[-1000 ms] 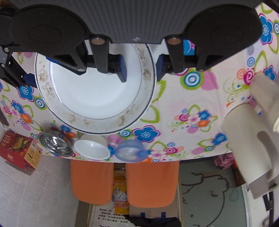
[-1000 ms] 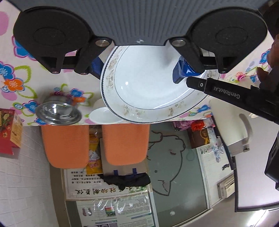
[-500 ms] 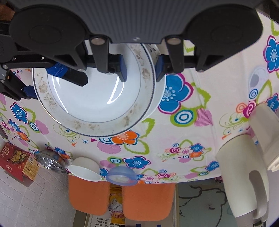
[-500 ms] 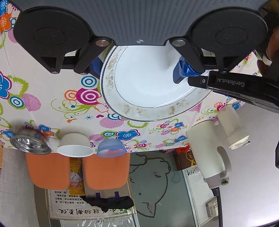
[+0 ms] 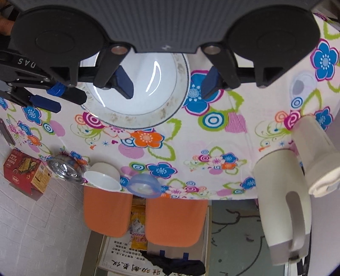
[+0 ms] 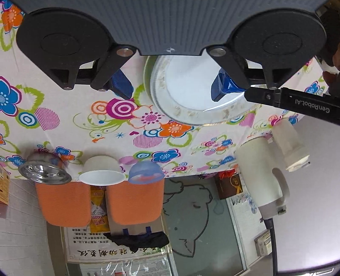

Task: Organize plates and bowls
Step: 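Lift the gold-rimmed plate with the left tool onto the plate stack, then move the left tool toward the steel bowl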

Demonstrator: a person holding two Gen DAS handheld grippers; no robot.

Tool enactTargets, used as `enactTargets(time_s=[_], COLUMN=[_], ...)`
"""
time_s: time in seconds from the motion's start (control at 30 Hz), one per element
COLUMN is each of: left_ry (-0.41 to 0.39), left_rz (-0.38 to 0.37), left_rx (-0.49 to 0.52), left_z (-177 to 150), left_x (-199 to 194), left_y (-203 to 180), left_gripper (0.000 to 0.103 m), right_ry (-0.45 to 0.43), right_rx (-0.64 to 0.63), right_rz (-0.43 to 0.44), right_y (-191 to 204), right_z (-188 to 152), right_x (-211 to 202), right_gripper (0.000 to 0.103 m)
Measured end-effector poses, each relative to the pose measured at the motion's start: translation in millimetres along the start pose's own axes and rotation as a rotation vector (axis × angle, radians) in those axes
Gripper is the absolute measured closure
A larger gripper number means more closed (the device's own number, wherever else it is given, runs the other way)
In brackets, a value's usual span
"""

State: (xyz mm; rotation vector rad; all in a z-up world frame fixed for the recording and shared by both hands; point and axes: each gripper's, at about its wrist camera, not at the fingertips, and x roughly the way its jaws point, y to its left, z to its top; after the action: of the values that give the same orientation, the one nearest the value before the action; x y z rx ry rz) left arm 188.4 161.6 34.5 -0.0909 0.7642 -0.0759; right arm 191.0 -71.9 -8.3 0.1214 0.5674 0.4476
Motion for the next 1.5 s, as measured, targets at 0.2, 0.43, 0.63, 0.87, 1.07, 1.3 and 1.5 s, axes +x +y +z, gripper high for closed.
enactTargets(time_s=[0.2, 0.43, 0.63, 0.87, 1.07, 1.3, 1.5], left_ry=[-0.074, -0.04, -0.015, 0.02, 0.061, 0.111, 0.131], left_rz=[0.029, 0.008, -0.009, -0.026, -0.074, -0.09, -0.09], left_rx=[0.061, 0.081, 0.106, 0.131, 0.159, 0.232, 0.293], left_z=[13, 19, 23, 32, 46, 55, 66], left_x=[-11, 12, 31, 56, 85, 118, 136], left_y=[-18, -45, -69, -95, -123, -156, -179], left_gripper=[0.028, 0.027, 0.025, 0.023, 0.021, 0.02, 0.019], right_ry=[-0.004, 0.011, 0.064, 0.14, 0.122, 0.09, 0.109], right_rx=[0.054, 0.093, 0.18, 0.311, 0.337, 0.35, 0.348], right_rz=[0.008, 0.02, -0.073, -0.158, -0.184, -0.229, -0.226], right_y=[-12, -28, -64, -117, -158, -198, -218], right_z=[1, -1, 6, 5, 23, 39, 46], right_x=[-4, -7, -13, -17, -19, -21, -8], right_gripper=[0.035, 0.035, 0.034, 0.034, 0.034, 0.034, 0.034])
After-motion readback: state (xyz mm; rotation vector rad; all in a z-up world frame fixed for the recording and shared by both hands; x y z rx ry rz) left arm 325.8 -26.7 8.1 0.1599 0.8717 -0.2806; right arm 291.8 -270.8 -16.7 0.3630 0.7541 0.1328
